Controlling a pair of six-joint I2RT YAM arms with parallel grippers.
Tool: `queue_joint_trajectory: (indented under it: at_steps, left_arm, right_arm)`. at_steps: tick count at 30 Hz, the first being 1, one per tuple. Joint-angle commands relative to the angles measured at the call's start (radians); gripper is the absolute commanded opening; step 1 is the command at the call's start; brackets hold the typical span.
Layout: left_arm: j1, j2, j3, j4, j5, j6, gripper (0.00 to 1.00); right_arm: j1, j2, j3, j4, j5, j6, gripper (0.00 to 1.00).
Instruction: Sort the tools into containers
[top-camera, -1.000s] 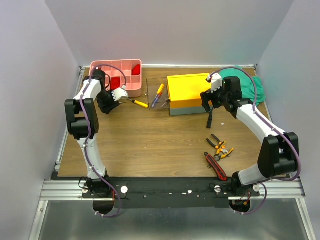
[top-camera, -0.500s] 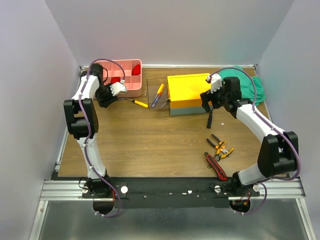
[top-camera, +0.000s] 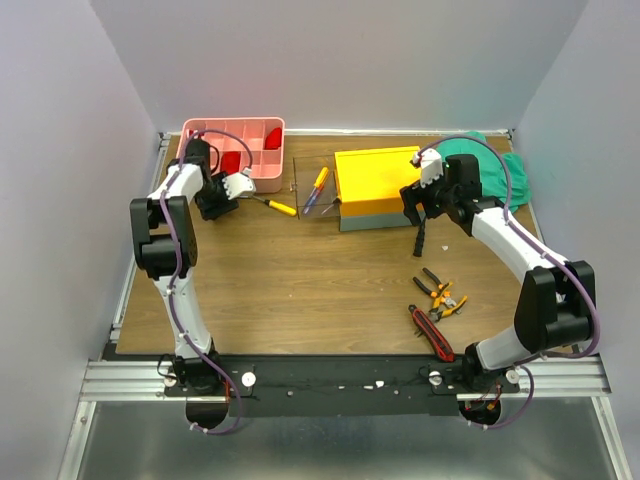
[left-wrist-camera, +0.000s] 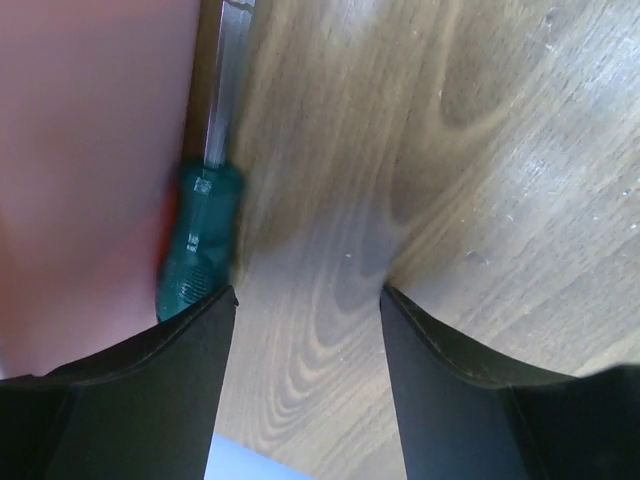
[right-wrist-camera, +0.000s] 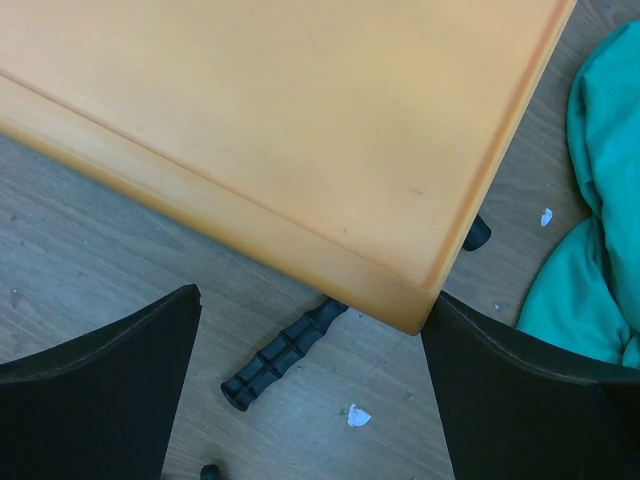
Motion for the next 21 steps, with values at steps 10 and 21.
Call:
queue_joint_trajectory:
  at_steps: [10,21]
  left_arm:
    - [-0.006,-0.045,-0.114,0.010,0.004,-0.012,0.50]
    - [-0.002,-0.132,-0.117,0.091,0.061,0.001,0.70]
  right_arm:
    - [0.000,-0.012,0.002,-0.015,-0.007,-0.009,0.96]
    - [-0.002,0.005,0.006,-0.007,-0.019,-0.007,0.96]
